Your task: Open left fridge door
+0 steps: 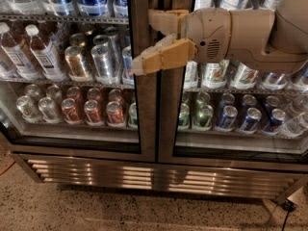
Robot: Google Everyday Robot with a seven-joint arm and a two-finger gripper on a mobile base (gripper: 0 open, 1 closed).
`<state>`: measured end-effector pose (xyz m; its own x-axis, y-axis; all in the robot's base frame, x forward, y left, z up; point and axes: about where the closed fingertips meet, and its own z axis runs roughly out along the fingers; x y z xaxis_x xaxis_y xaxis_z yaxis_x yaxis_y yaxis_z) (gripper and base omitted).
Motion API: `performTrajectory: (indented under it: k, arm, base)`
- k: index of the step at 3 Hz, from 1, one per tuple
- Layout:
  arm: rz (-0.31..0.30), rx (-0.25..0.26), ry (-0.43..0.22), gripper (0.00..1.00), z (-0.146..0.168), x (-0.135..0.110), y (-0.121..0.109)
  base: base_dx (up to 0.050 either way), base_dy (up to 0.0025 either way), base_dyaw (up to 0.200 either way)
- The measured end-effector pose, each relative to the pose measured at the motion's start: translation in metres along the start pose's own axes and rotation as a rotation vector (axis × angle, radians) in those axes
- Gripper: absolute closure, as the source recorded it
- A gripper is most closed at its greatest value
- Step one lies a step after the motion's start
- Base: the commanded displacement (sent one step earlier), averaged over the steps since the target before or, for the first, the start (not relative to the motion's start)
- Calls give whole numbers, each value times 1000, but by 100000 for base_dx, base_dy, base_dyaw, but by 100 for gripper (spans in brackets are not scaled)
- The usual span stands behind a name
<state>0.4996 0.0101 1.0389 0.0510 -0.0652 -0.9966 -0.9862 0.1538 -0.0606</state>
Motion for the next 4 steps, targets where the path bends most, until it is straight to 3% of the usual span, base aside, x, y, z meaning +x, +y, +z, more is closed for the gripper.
performTrajectory:
  k: [1, 2, 3, 4]
  arm:
    - [0, 0, 0, 0, 0, 0, 0]
    - [0, 0, 0, 0, 0, 0, 0]
    - [0, 0, 0, 34, 0, 0, 0]
    - [0, 0, 0, 58, 0, 0, 0]
  base:
    - [-1, 0, 18393]
    - [0, 0, 0]
    - [0, 0, 0]
    - [0, 0, 0]
